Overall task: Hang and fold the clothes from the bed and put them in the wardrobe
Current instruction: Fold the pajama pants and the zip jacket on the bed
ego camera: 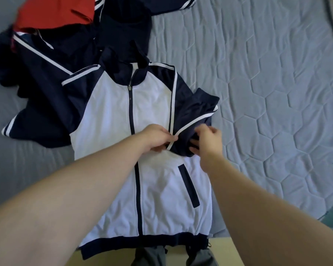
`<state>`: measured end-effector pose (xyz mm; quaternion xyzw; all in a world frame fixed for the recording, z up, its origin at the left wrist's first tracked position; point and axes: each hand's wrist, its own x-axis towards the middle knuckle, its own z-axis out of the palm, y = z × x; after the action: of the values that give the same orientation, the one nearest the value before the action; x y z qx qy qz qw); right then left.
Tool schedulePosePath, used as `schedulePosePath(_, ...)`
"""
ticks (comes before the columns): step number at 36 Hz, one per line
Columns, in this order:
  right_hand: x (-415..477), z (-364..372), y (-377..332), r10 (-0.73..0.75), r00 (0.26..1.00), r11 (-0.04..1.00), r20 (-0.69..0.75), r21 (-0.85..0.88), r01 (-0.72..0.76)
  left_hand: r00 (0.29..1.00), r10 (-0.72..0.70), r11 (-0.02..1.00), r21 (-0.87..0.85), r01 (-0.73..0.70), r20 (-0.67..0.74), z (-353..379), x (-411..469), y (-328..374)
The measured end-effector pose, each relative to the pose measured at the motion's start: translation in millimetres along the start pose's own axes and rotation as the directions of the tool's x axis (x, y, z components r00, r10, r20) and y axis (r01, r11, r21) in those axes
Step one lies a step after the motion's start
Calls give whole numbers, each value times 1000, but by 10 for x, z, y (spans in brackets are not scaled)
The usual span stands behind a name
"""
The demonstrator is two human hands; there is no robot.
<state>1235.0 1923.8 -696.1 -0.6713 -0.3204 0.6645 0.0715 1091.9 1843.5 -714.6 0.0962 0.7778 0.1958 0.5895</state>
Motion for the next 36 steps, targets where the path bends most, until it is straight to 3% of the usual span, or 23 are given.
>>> schedulePosePath(3,0,57,-135,145,981,985,130,80,-156,999,4,1000,-11,-5,-42,75,-9,-103)
schedulePosePath(6,-7,112,-142,170,960,961,224,176,-211,999,11,1000,-26,-12,-49,76,-37,-178)
schedulePosePath(10,-156,155,-42,151,918,891,366,353,-287,992,-121,947,-304,107,-27,-74,-87,-254)
schedulePosePath(13,-325,224,116,44,922,986,386,135,-103,974,-223,877,-444,184,-37,-230,-143,-333)
schedulePosePath(15,-445,243,247,-87,888,958,451,-206,198,963,-266,833,-511,210,-38,-334,-164,-398)
schedulePosePath(16,-494,244,314,-136,832,818,537,-413,400,959,-279,811,-544,213,-41,-386,-162,-434)
schedulePosePath(17,-522,234,394,-127,752,570,646,-573,589,957,-289,796,-565,218,-37,-437,-162,-474)
schedulePosePath(18,-535,210,478,-48,686,280,726,-649,707,956,-294,793,-562,236,-13,-481,-157,-518)
schedulePosePath(19,-554,177,549,62,649,55,758,-652,756,956,-291,801,-537,265,39,-517,-178,-552)
schedulePosePath(20,-568,142,611,167,640,-63,750,-640,766,954,-280,825,-481,298,109,-544,-201,-590)
schedulePosePath(21,-574,102,666,241,649,-87,721,-650,755,947,-271,855,-409,320,174,-556,-220,-625)
schedulePosePath(24,-546,-3,764,263,758,76,597,-796,600,959,-212,944,-215,251,189,-512,-259,-728)
schedulePosePath(28,-440,-61,817,112,924,464,366,-841,277,999,-54,995,80,54,2,-410,-297,-862)
schedulePosePath(31,-409,-32,818,82,986,776,148,-631,30,1000,17,983,184,-12,-26,-332,-361,-978)
schedulePosePath(33,-407,19,784,150,986,890,67,-444,-105,971,188,960,235,-150,-148,-271,-456,-1036)
schedulePosePath(36,-393,107,704,251,964,948,86,-223,-227,796,543,823,357,-442,-265,-186,-666,-1114)
